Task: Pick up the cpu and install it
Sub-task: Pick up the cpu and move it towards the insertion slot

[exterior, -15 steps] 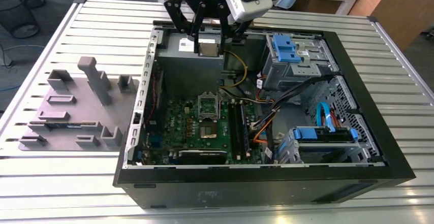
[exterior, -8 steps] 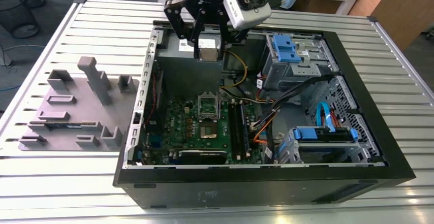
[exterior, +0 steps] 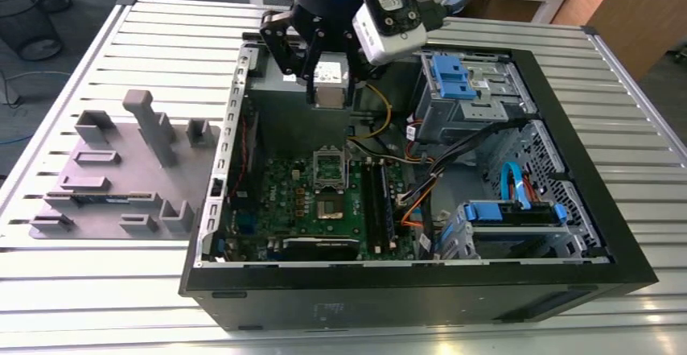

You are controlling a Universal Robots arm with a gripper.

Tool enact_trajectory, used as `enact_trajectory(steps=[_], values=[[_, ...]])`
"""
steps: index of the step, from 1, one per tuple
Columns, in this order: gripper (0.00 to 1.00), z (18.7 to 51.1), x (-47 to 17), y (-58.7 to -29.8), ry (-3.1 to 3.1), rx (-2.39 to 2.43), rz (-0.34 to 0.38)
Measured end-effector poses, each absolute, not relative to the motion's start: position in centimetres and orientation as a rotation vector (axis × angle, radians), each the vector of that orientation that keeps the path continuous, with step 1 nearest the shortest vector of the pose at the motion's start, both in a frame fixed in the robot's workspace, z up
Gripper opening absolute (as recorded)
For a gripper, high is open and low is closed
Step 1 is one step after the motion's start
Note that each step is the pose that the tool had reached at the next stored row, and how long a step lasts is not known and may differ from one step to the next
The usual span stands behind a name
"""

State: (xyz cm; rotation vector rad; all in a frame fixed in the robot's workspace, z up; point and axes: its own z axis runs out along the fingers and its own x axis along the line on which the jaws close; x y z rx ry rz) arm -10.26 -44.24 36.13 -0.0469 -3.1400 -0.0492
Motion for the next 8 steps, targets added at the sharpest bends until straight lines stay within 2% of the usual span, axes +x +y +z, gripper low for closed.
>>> enact_trajectory(steps=[8], values=[[0.47, 34.9, -10.3, -44.9, -3.139, -0.048, -0.049]])
